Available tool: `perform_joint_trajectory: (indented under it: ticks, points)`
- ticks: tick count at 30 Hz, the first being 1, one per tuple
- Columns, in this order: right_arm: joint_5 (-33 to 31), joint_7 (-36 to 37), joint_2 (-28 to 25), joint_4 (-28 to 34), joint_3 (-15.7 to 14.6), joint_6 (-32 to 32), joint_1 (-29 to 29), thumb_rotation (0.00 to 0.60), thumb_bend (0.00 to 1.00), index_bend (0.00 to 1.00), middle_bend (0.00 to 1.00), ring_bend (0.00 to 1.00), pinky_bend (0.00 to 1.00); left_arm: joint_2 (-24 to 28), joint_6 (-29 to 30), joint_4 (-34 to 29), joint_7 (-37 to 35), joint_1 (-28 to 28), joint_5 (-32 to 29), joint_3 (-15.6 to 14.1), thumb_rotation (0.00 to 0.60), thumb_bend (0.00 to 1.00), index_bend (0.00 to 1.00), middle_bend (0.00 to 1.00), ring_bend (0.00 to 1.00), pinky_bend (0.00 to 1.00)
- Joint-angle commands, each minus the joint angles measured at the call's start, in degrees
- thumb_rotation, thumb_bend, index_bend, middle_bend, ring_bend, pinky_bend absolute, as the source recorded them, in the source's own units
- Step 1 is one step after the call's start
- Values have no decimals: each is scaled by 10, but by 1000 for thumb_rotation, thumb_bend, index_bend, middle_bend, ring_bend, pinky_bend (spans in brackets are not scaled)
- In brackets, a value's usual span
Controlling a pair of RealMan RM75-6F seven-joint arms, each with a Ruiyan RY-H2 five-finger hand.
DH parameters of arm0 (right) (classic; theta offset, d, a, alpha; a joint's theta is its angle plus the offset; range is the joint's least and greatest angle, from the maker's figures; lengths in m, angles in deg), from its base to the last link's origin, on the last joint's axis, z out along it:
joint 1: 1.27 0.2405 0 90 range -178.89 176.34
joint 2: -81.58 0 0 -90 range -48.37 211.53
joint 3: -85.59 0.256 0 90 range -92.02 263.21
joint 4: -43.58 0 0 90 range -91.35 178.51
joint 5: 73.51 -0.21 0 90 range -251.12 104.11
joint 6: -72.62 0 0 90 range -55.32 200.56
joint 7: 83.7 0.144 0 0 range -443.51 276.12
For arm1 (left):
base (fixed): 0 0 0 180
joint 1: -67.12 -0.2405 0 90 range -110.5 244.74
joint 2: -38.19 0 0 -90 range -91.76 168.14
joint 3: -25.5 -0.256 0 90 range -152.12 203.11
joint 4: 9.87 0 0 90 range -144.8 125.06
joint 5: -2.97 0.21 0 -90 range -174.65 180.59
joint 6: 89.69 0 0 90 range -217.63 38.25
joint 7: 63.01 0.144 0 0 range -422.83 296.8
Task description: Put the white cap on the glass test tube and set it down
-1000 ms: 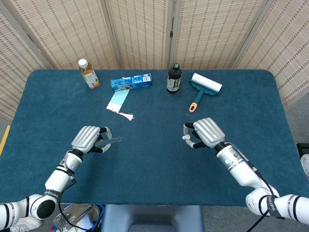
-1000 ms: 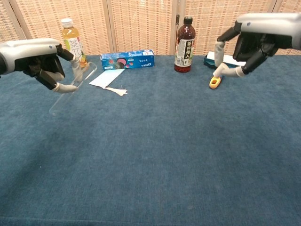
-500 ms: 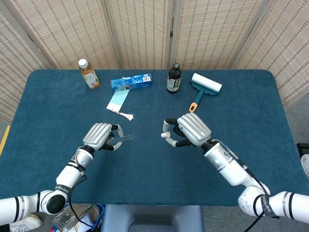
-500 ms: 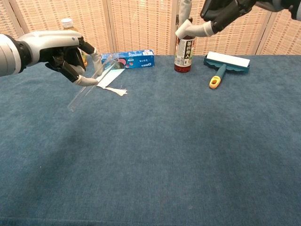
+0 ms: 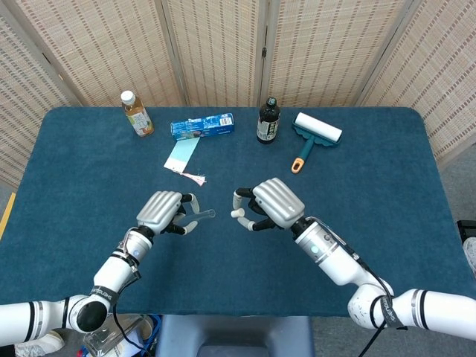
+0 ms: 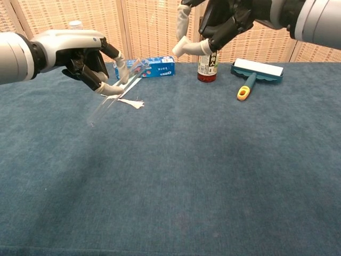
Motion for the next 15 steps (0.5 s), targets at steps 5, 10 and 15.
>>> perform_joint_trajectory:
  ticks: [5, 10, 15]
  points:
    - [-6, -7, 13, -4, 1, -5, 13, 600, 562, 719, 1000, 1000, 1000, 1, 11, -13, 12, 11, -11, -2, 600, 375, 658, 1000, 1000, 1000]
    - [-12, -14, 22, -8, 3, -7, 23, 600, 562, 720, 1000, 1000, 1000, 2, 17, -20, 18, 17, -19, -4, 600, 375, 658, 1000, 1000, 1000]
    - [-17, -21, 26, -10, 4, -8, 30, 600, 562, 720, 1000, 1000, 1000, 2, 22, -25, 22, 22, -25, -7, 600, 375, 658, 1000, 1000, 1000]
